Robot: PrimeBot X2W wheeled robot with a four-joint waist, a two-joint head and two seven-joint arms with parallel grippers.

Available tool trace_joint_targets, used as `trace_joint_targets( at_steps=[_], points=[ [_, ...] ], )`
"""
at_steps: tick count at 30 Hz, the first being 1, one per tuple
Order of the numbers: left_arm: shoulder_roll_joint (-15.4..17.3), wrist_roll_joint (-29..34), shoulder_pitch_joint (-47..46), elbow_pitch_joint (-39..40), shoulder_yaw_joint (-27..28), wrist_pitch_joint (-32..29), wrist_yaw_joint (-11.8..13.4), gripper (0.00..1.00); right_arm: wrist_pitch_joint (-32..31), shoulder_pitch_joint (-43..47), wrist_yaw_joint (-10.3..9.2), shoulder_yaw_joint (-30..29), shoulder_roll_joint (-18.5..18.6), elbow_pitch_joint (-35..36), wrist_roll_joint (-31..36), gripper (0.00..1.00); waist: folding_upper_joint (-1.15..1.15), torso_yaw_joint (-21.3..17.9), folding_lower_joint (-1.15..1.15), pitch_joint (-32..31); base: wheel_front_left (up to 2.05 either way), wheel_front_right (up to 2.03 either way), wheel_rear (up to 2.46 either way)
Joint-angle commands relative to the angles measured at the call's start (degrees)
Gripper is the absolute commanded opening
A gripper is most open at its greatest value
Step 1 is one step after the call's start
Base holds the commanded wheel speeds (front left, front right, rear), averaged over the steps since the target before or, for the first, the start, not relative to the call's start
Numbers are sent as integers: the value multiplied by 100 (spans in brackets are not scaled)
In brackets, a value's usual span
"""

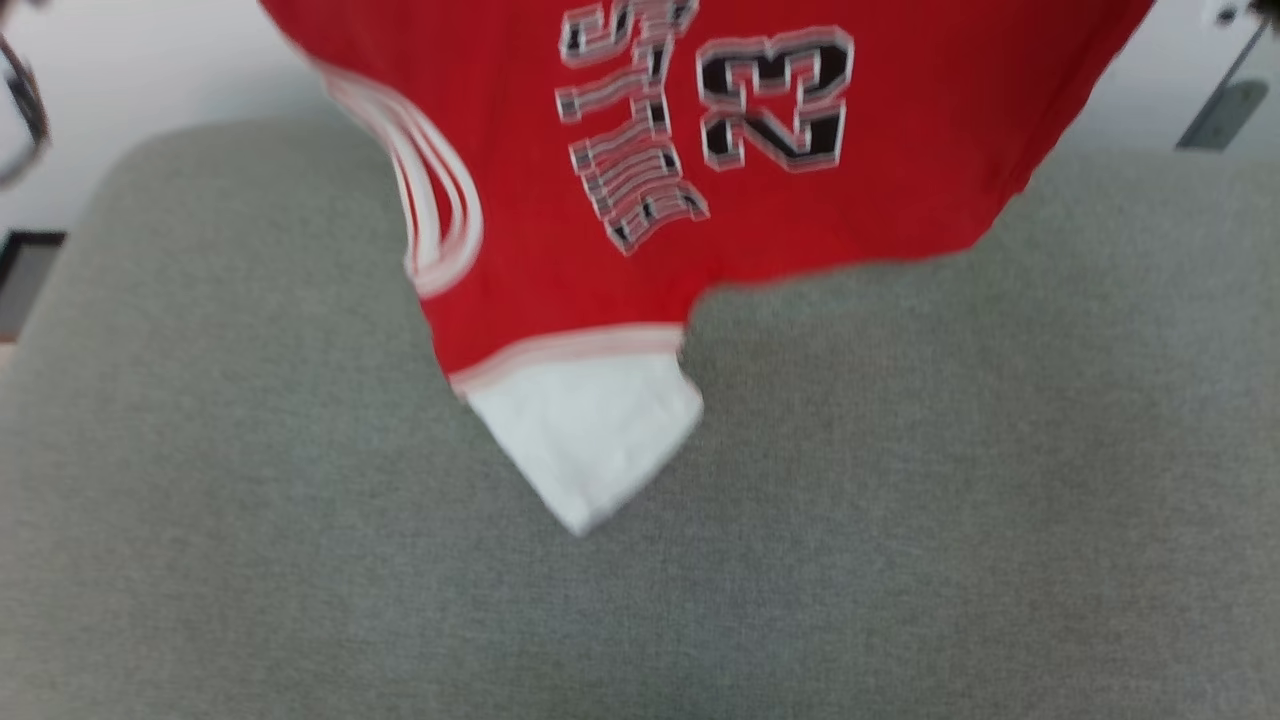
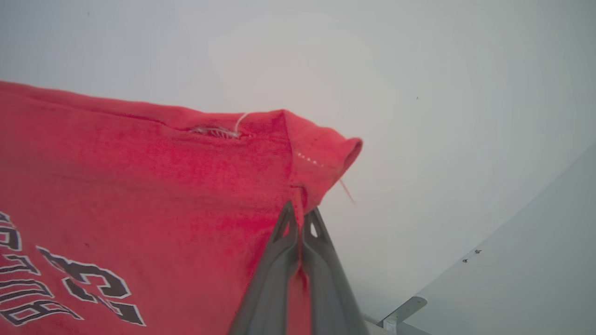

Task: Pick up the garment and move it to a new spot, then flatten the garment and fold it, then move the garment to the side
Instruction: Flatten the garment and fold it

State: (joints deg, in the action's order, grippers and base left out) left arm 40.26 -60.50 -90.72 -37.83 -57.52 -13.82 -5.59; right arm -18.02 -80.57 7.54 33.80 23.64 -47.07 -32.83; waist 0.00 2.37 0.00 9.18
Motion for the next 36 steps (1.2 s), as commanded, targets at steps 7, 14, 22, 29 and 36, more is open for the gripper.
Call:
trace_joint_targets(
  at_steps=[7, 14, 22, 29, 36],
  points=[
    [-341, 447, -965, -700, 60, 754, -124, 0, 1021, -625, -11, -727, -399, -400, 969, 0, 0, -171, 0, 1209, 0, 0, 0],
    [-650, 958, -1938, -1294, 121, 1991, -154, 0, 2403, -1126, -11, -1503, -656, -691, 2299, 0, 0, -184, 0, 1968, 0, 0, 0],
    [-864, 1300, -2139, -1605, 86, 2875, -187, 0, 2987, -980, -11, -1909, -997, -1077, 3387, 0, 0, -76, 0, 2220, 0, 0, 0],
    [-621, 411, -1184, -805, -674, 2476, -190, 0, 2700, -447, -11, -1342, -1201, -1635, 3227, 0, 0, 42, 0, 1894, 0, 0, 0],
    [117, -610, -148, 339, -1451, 1396, -191, 0, 2195, 357, -11, -472, -1182, -1740, 2307, 0, 0, 107, 0, 1415, 0, 0, 0]
  ],
)
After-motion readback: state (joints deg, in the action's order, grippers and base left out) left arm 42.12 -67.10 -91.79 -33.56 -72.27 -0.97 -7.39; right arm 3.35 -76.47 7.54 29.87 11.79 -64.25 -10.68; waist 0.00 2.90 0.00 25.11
